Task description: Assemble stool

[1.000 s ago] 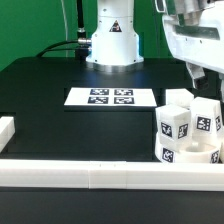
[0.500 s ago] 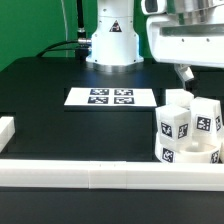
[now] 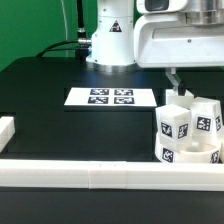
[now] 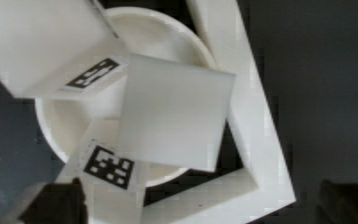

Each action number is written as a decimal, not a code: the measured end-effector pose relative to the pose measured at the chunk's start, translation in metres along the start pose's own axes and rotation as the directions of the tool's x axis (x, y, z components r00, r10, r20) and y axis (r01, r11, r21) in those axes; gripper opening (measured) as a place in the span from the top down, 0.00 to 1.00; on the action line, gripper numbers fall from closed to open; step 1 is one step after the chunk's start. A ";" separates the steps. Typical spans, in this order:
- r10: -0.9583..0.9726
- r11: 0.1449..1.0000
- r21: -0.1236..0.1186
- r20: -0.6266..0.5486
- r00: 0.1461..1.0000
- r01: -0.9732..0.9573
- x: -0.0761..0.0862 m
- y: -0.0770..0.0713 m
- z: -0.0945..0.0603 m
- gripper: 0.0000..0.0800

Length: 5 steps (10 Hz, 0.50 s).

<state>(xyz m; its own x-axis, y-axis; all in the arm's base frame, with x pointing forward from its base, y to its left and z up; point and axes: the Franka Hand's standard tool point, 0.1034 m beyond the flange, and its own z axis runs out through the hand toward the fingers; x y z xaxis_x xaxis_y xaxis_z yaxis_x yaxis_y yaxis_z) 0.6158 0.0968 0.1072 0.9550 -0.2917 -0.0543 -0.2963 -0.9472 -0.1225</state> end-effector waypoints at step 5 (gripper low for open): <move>-0.465 0.879 -0.105 0.028 0.885 0.465 0.001 -0.004 -0.004 0.19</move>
Offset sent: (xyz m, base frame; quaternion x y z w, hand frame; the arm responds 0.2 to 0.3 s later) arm 0.0086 0.0071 0.0102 -0.0451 -0.0196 -0.2821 0.9581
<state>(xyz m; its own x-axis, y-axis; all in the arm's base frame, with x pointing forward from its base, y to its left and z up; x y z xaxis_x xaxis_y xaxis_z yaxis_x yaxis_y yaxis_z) 0.6182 0.0999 0.1118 0.9824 0.1860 -0.0186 0.1854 -0.9822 -0.0286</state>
